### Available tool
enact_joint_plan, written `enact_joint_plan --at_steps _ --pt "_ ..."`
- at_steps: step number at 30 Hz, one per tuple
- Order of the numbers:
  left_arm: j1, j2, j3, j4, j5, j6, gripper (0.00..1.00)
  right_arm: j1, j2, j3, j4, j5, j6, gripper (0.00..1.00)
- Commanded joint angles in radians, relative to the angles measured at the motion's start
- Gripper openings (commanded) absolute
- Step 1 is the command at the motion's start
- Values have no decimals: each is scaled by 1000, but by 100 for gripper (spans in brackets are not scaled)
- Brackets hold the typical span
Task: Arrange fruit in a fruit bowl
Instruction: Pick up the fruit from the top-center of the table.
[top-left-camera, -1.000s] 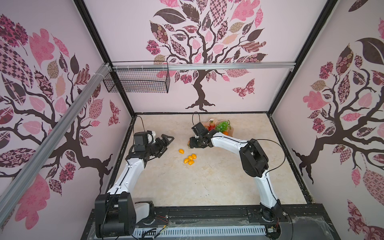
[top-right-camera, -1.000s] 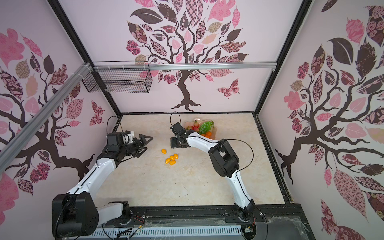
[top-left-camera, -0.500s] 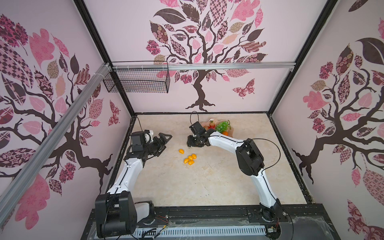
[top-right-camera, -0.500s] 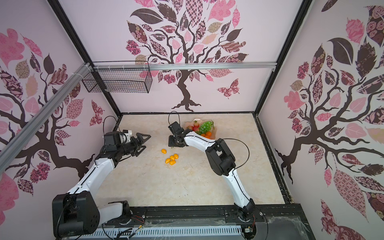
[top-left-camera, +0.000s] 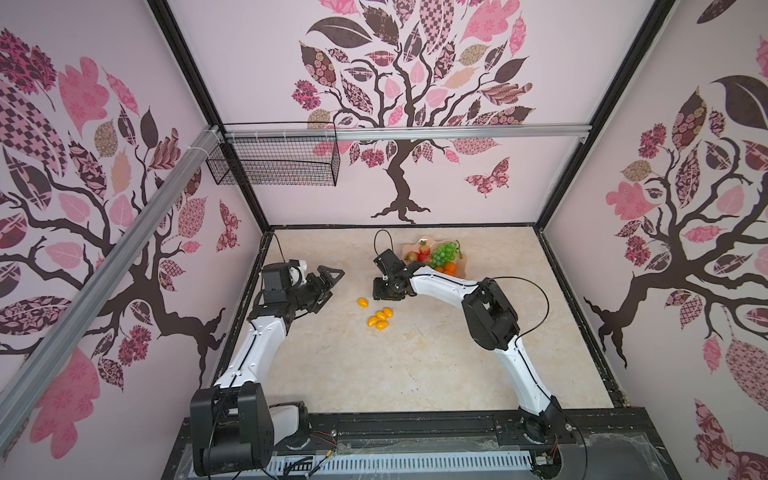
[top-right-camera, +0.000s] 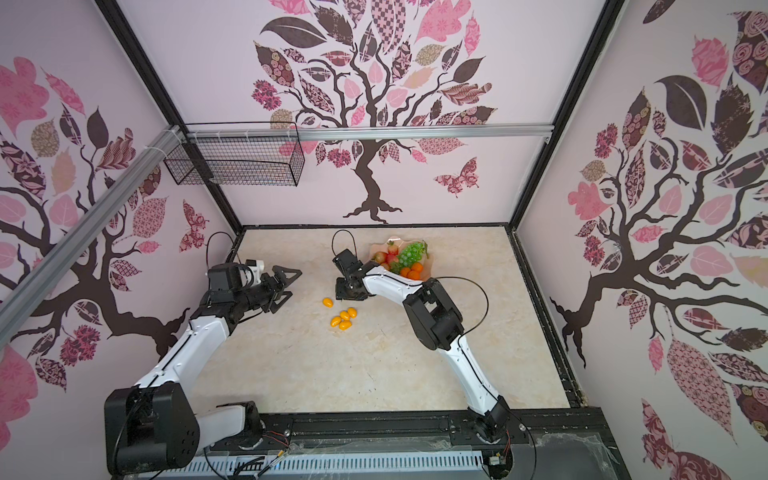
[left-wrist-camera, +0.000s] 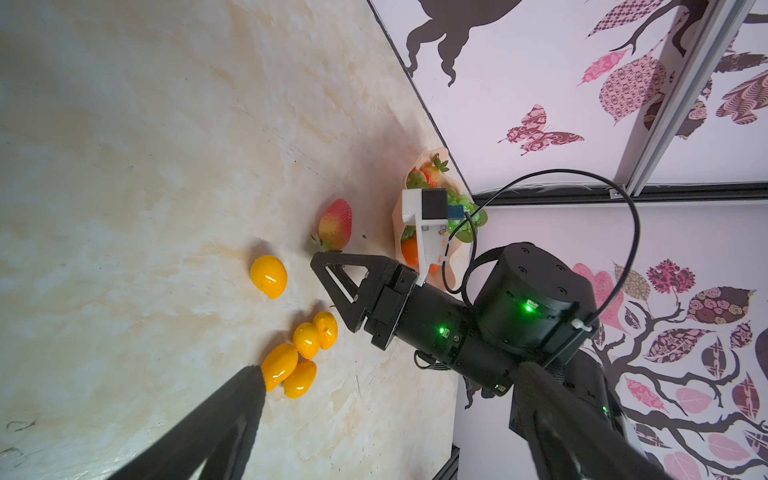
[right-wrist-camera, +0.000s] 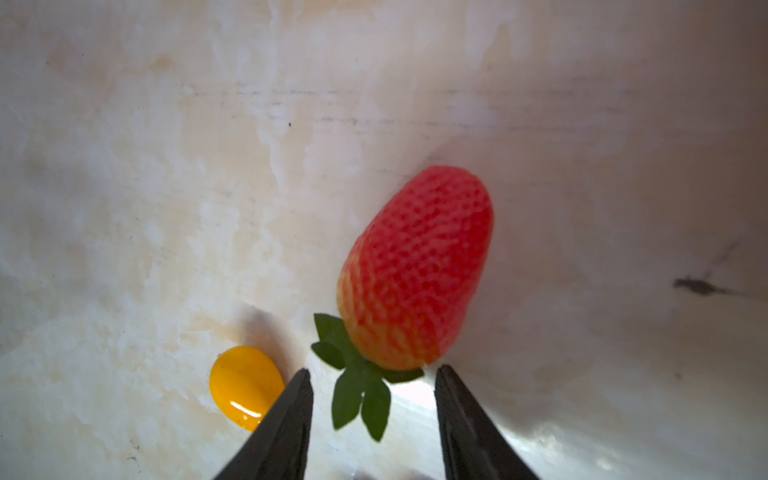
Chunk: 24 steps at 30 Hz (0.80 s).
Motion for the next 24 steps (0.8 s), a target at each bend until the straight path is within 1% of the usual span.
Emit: enact_joint_plan --at_steps 1,5,13,16,22,24 --pt "3 -8 -27 14 5 4 98 6 54 39 -34 25 5 49" --pt "4 -7 -27 15 4 4 98 6 63 40 -39 36 -1 45" --pt "4 -2 -22 12 4 5 98 6 73 39 -41 43 -4 33" --pt "3 -4 -21 10 4 4 98 6 73 39 -39 44 -8 27" --pt "0 0 -22 11 2 4 98 4 69 39 -38 43 -24 12" --pt "-5 2 -18 11 0 4 98 4 64 39 -37 40 -34 9"
